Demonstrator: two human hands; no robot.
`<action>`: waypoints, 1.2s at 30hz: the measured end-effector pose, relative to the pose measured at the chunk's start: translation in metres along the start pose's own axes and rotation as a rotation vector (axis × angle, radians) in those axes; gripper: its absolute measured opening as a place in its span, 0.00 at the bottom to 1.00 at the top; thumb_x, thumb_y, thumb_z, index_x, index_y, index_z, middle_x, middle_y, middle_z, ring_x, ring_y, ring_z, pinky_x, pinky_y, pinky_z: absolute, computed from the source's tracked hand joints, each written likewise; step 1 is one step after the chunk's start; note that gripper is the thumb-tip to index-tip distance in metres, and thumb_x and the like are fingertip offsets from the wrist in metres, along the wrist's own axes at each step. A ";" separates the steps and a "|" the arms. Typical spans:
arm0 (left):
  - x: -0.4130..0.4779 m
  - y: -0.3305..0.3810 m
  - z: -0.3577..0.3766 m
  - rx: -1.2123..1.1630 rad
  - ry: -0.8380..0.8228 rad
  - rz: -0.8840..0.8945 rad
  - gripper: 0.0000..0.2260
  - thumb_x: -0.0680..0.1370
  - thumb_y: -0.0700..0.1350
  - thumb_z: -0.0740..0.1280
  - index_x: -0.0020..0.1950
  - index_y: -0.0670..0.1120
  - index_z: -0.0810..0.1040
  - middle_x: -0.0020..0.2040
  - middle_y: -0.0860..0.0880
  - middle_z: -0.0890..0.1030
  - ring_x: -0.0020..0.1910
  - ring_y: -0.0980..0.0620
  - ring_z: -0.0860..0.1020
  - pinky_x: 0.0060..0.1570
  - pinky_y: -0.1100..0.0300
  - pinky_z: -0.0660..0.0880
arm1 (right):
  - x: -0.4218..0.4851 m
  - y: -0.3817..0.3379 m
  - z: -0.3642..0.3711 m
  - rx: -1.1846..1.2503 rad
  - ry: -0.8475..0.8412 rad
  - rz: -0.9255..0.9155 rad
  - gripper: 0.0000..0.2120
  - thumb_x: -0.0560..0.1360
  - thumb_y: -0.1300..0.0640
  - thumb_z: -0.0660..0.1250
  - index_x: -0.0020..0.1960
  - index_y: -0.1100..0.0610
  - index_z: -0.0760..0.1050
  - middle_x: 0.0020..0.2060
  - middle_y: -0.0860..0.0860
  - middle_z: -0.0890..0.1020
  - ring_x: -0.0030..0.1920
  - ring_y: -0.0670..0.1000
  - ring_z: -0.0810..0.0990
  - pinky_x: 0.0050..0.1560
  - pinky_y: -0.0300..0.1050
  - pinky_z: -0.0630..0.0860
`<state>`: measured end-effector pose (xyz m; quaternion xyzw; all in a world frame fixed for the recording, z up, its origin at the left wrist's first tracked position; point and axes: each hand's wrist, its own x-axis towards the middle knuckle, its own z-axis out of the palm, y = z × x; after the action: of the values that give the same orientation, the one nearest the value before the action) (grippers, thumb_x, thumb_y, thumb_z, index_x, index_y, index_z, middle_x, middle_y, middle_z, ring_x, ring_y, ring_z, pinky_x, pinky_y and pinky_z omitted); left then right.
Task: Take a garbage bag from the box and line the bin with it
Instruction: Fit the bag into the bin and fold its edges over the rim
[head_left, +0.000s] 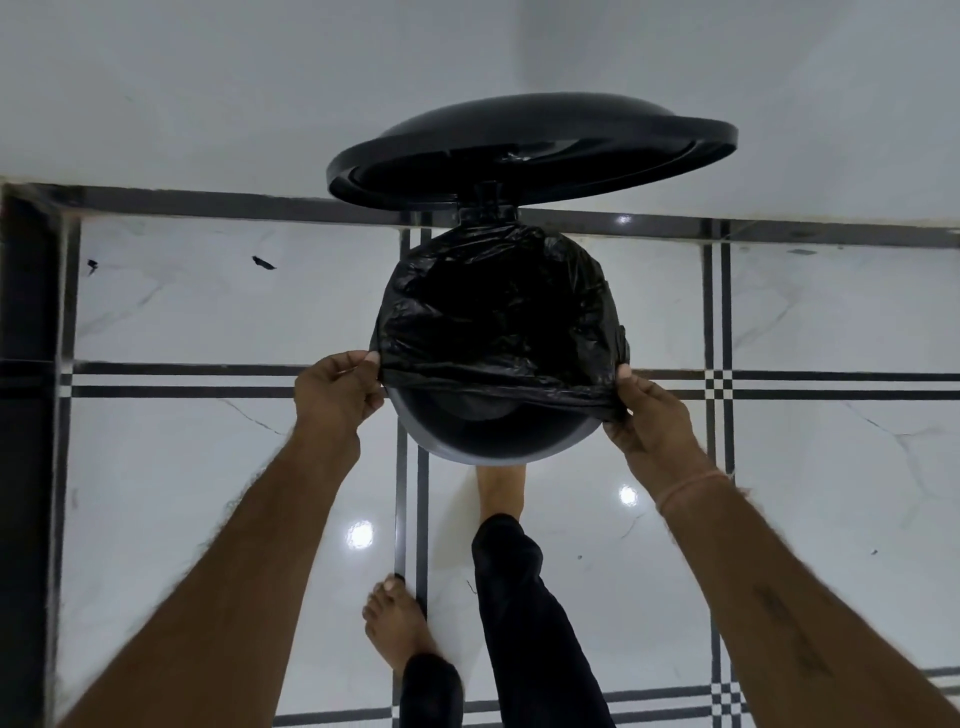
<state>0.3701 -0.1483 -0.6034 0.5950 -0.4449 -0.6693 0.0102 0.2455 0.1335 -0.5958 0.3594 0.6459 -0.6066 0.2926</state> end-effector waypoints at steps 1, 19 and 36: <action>0.000 -0.001 0.000 -0.001 -0.004 -0.009 0.02 0.81 0.39 0.70 0.49 0.44 0.79 0.38 0.47 0.79 0.33 0.53 0.75 0.36 0.64 0.79 | -0.001 0.000 -0.001 -0.016 0.016 0.029 0.08 0.81 0.52 0.71 0.47 0.55 0.78 0.41 0.50 0.81 0.40 0.49 0.79 0.38 0.40 0.77; 0.000 0.007 0.006 -0.141 0.167 -0.268 0.09 0.82 0.38 0.66 0.43 0.47 0.78 0.36 0.49 0.77 0.26 0.57 0.70 0.21 0.68 0.67 | -0.033 0.015 0.000 0.287 0.024 0.258 0.09 0.82 0.51 0.68 0.45 0.54 0.79 0.31 0.44 0.84 0.22 0.40 0.73 0.19 0.32 0.62; -0.025 -0.008 -0.014 -0.156 -0.148 -0.168 0.05 0.80 0.46 0.71 0.45 0.48 0.79 0.35 0.54 0.81 0.34 0.57 0.74 0.35 0.64 0.75 | -0.045 0.015 0.025 0.393 0.059 0.273 0.09 0.78 0.53 0.74 0.50 0.59 0.81 0.42 0.53 0.86 0.38 0.48 0.82 0.33 0.37 0.82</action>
<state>0.3930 -0.1377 -0.5871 0.5764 -0.3400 -0.7424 -0.0326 0.2819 0.1035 -0.5706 0.5110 0.4694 -0.6645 0.2773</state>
